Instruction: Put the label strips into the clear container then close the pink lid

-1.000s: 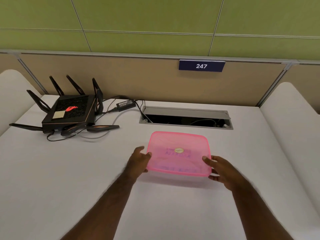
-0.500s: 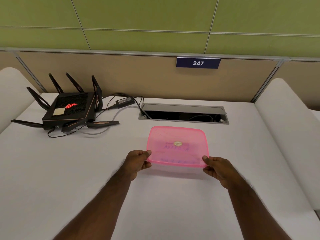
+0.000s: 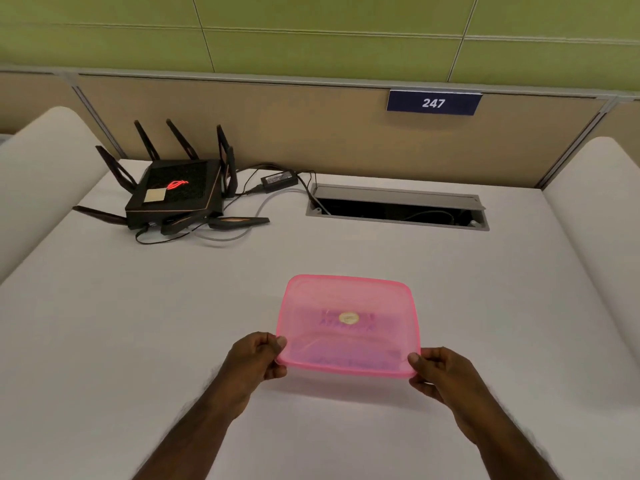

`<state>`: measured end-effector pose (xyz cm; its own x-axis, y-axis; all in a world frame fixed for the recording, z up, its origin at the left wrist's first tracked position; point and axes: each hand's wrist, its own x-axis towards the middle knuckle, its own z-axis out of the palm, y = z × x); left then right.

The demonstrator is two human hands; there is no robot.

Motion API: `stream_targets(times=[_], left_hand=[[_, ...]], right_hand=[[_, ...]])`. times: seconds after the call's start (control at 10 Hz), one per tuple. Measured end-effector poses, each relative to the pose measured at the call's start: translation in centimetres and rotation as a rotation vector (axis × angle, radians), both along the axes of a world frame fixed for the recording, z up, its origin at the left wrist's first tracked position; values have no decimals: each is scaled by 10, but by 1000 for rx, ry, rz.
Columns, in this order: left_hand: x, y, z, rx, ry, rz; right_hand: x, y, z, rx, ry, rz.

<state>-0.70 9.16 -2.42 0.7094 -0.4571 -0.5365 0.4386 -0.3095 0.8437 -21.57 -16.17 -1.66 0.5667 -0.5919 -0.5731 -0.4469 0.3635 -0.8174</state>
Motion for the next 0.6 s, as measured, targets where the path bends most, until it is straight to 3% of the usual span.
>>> stream_targets(times=[0.3,0.4,0.5,0.6], left_hand=[[-22,39,-4,103,-17,0],[-14,38,6,235,-105,-69],[3,35,16,359,-340,-89],[34,24,37,351,-617,-8]], right_hand=[[-19,39,-9,-29,99,14],[-17,40,0,-97,156,74],[-12,28,8,-330,211,107],[4,4,35,-540,169,73]])
